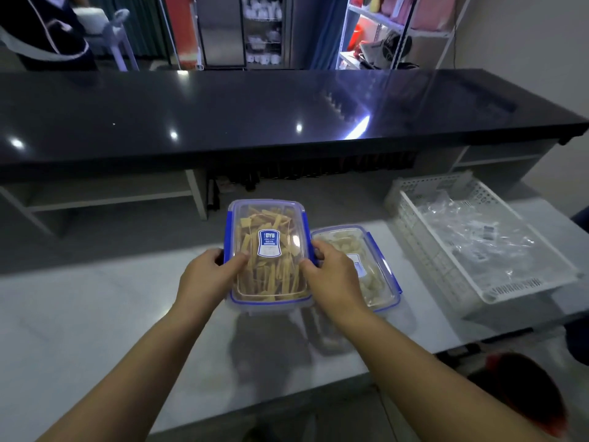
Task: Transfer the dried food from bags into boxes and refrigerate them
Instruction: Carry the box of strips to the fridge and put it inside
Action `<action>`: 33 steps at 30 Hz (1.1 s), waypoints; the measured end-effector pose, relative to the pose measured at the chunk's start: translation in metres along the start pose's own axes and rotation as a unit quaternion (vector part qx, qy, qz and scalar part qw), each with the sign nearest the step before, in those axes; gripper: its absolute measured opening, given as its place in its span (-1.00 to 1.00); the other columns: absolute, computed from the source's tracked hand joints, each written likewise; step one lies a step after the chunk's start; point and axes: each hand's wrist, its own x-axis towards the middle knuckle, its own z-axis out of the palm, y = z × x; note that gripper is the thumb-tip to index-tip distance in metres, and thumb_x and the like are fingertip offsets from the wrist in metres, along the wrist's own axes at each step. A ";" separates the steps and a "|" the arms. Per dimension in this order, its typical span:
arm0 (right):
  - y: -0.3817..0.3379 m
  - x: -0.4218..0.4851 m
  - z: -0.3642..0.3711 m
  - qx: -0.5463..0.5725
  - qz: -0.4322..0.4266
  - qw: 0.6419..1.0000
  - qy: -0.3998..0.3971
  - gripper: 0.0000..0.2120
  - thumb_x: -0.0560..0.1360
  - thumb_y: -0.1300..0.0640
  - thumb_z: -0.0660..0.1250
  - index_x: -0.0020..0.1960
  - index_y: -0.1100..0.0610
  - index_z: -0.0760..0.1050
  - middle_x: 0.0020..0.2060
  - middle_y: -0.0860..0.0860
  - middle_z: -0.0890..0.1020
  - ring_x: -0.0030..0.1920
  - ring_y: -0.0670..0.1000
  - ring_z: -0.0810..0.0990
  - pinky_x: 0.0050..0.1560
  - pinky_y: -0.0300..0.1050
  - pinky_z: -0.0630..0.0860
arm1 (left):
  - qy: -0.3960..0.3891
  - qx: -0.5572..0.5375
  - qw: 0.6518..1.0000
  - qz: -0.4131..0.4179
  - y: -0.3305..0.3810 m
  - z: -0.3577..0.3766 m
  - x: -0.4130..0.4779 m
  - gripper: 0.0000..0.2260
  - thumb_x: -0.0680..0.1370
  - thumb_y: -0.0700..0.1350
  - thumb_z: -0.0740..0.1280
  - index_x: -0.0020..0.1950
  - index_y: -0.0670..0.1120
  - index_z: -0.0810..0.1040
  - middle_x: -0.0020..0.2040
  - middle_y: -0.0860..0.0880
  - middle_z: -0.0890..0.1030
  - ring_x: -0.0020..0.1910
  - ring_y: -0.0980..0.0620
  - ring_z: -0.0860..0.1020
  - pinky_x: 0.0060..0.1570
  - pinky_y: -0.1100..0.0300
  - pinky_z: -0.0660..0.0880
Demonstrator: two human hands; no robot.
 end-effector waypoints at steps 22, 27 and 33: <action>0.148 -0.154 -0.306 0.082 0.106 0.955 0.263 -0.70 0.54 0.12 0.30 0.26 -0.01 0.50 -0.12 -0.15 0.64 -0.16 -0.18 0.65 -0.12 -0.07 0.65 | -0.263 -0.010 0.955 0.138 0.130 0.282 -0.172 -0.82 0.52 0.07 0.31 0.04 0.02 0.55 -0.11 0.04 0.66 -0.13 0.05 0.65 -0.02 -0.01 0.61; 0.178 -0.181 -0.352 0.070 0.145 0.926 0.342 -0.71 0.54 0.13 0.30 0.26 0.01 0.51 -0.15 -0.17 0.63 -0.19 -0.23 0.62 -0.21 -0.27 0.59 | -0.346 -0.008 0.922 0.172 0.154 0.349 -0.190 -0.93 0.51 0.06 0.34 -0.12 0.10 0.56 -0.17 0.06 0.68 -0.16 0.05 0.66 -0.05 -0.06 0.61; 0.214 -0.185 -0.393 0.052 0.201 0.875 0.438 -0.70 0.52 0.10 0.32 0.25 0.00 0.51 -0.04 -0.11 0.66 -0.17 -0.26 0.61 -0.26 -0.34 0.52 | -0.448 -0.003 0.872 0.197 0.181 0.423 -0.197 -0.92 0.51 0.05 0.33 -0.06 0.08 0.55 -0.13 0.03 0.68 -0.15 0.04 0.67 -0.06 -0.05 0.62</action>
